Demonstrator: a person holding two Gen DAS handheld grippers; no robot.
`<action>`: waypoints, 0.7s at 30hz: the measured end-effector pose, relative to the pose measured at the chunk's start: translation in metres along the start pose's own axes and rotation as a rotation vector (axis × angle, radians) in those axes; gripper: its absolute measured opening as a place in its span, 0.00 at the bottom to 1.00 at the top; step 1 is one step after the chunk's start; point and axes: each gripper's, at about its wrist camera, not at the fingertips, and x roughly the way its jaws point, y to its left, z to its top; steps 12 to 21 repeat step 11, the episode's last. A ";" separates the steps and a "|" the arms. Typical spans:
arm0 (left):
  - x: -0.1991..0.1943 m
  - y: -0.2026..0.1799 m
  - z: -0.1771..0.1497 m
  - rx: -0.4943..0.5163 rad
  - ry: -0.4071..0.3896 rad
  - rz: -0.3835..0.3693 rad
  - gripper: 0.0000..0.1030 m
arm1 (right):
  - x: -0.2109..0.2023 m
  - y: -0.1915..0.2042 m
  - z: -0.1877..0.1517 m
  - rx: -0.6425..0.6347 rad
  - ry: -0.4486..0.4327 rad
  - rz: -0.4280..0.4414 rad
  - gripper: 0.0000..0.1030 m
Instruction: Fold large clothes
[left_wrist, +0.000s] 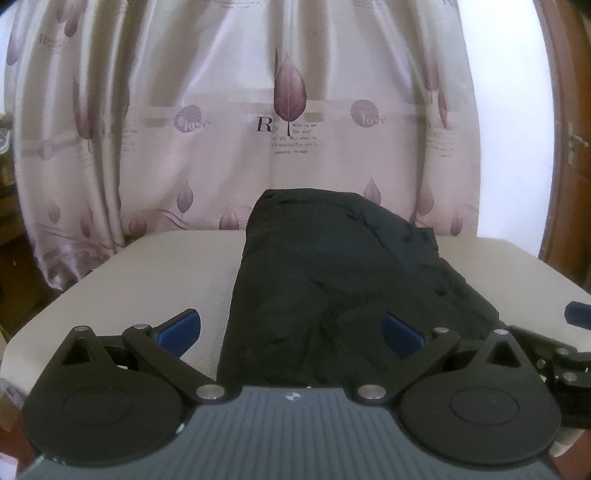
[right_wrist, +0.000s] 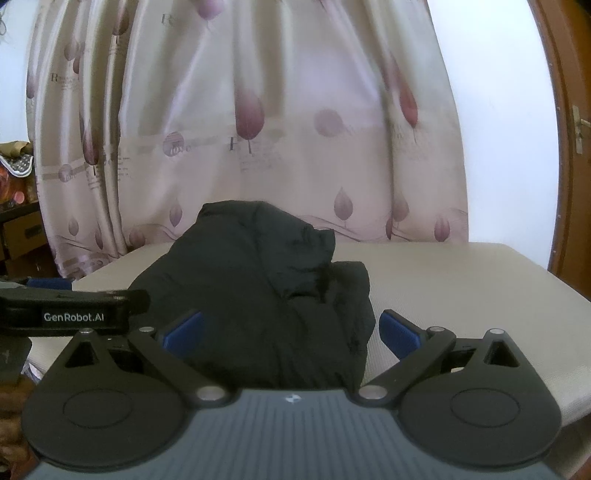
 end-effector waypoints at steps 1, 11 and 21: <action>0.000 0.000 0.000 -0.002 0.001 0.000 1.00 | 0.000 0.000 0.000 -0.001 -0.001 -0.002 0.99; 0.003 0.000 0.000 0.001 0.025 -0.007 1.00 | 0.002 0.001 -0.001 -0.007 0.004 -0.033 0.99; 0.003 0.000 0.000 0.001 0.025 -0.007 1.00 | 0.002 0.001 -0.001 -0.007 0.004 -0.033 0.99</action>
